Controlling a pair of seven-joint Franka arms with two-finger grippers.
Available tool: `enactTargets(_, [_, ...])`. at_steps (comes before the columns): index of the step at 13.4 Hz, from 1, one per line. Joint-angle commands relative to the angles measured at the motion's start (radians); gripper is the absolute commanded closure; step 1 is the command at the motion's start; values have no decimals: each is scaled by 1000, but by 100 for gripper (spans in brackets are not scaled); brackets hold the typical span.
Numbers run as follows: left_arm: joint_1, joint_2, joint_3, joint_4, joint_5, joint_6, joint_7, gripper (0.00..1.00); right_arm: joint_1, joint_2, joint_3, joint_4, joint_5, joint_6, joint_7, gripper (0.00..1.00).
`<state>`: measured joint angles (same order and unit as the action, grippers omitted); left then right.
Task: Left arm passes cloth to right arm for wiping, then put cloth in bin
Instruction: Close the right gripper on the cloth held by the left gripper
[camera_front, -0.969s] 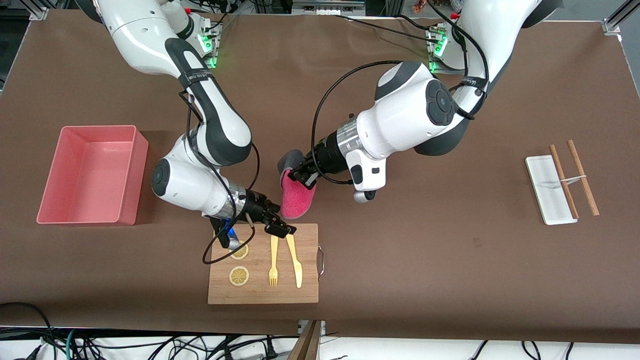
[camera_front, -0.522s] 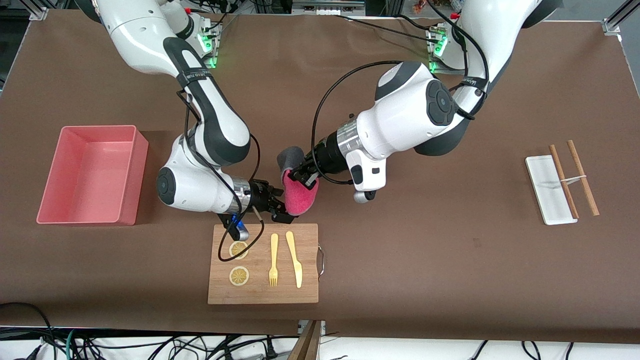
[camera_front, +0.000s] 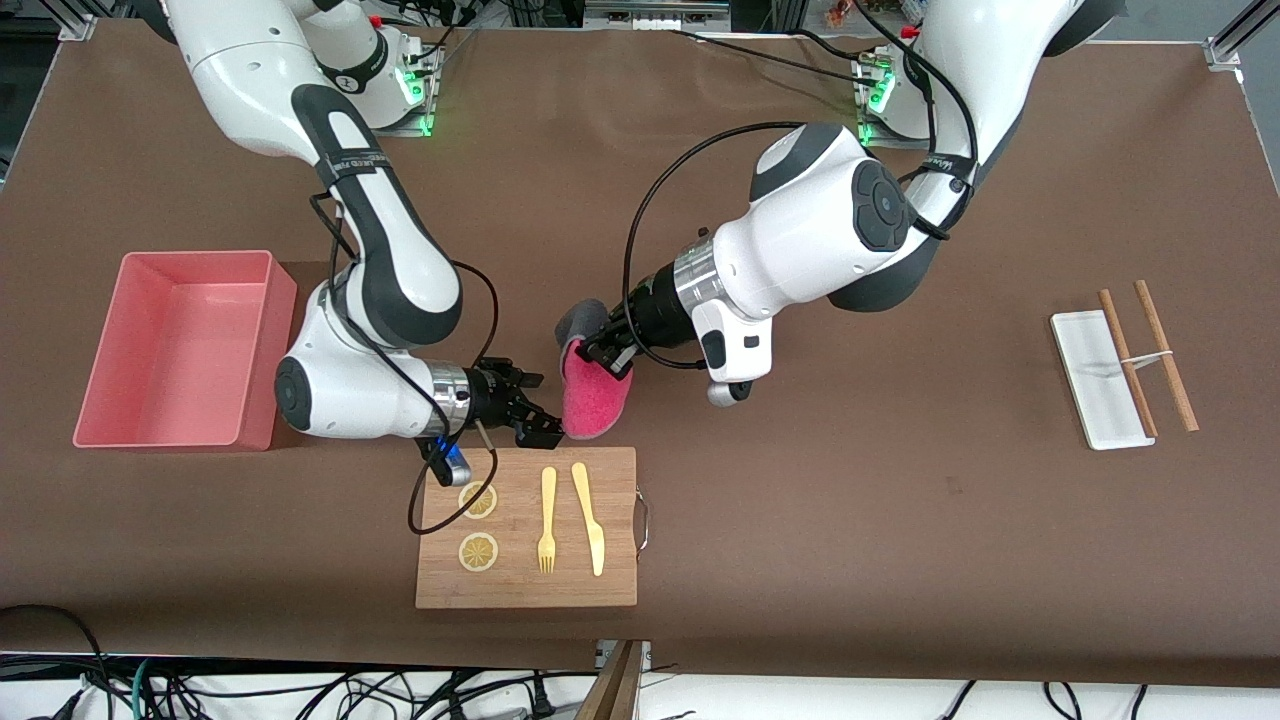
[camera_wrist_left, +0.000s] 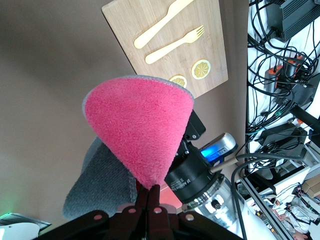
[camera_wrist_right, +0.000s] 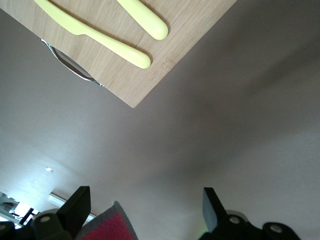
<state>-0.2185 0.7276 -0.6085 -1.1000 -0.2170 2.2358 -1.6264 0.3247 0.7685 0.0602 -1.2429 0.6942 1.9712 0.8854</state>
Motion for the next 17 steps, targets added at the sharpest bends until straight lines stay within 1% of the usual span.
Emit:
enactTargets(1, [-7,10,4,26,-27,1,0,100,-10,5,7,34,30,-35,9,1])
enactTargets(4, [-7,10,4,26,-27,1,2,100,-21,5,6,34,128,-35,17,1])
enactTargets(5, [-7,10,4,25,-27,1,3,100,-27,5,6,34,148,-34,33,1])
enactTargets(8, [-7,10,4,25,-27,1,3,100,-35,5,7,34,165,-34,72,1])
enactTargets(9, [-7,10,4,25,-27,1,3,100,-35,5,7,34,191,-34,79,1])
enactTargets(11, [-7,10,4,25,-27,1,3,100,-39,6,4,30,279,-34,107,1])
enactTargets(12, [-7,10,4,25,-27,1,3,100,-41,8,4,28,309,-34,113,1])
enactTargets(14, [-7,10,4,25,-27,1,3,100,-41,9,3,25,317,-31,115,1])
enactTargets(17, [-7,10,4,25,-27,1,3,100,-29,14,4,-6,306,-20,107,1])
